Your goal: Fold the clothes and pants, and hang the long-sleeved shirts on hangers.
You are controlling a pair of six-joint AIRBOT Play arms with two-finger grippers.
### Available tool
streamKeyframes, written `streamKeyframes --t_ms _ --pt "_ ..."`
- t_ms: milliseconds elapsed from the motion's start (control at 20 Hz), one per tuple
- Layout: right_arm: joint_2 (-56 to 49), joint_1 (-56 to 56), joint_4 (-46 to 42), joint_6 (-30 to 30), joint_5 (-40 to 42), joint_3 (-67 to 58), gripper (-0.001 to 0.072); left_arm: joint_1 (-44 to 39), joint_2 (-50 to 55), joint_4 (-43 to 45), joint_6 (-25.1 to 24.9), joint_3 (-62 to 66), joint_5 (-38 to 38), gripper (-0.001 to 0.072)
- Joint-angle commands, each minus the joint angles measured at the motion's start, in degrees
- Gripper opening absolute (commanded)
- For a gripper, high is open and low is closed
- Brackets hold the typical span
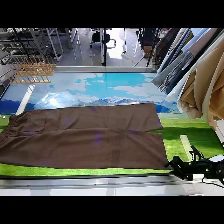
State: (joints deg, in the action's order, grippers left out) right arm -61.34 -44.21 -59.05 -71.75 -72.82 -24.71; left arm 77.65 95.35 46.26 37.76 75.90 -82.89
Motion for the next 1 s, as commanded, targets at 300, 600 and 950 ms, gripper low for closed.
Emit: streamKeyframes --t_ms 300,600,950 --pt "-0.22 4.44 2.21 0.85 1.60 -0.50 0.0013 0.33 -0.31 -5.25 4.85 0.42 -0.90 0.0007" --pt "14.62 10.45 2.27 -3.91 1.92 -17.07 0.0010 -2.97 -2.91 -10.45 9.99 13.11 -3.52 0.0005" --pt "-3.23 26.23 2.03 -8.35 19.28 -36.89 0.0011 -15.39 -1.88 -17.64 18.01 18.10 9.99 0.0005"
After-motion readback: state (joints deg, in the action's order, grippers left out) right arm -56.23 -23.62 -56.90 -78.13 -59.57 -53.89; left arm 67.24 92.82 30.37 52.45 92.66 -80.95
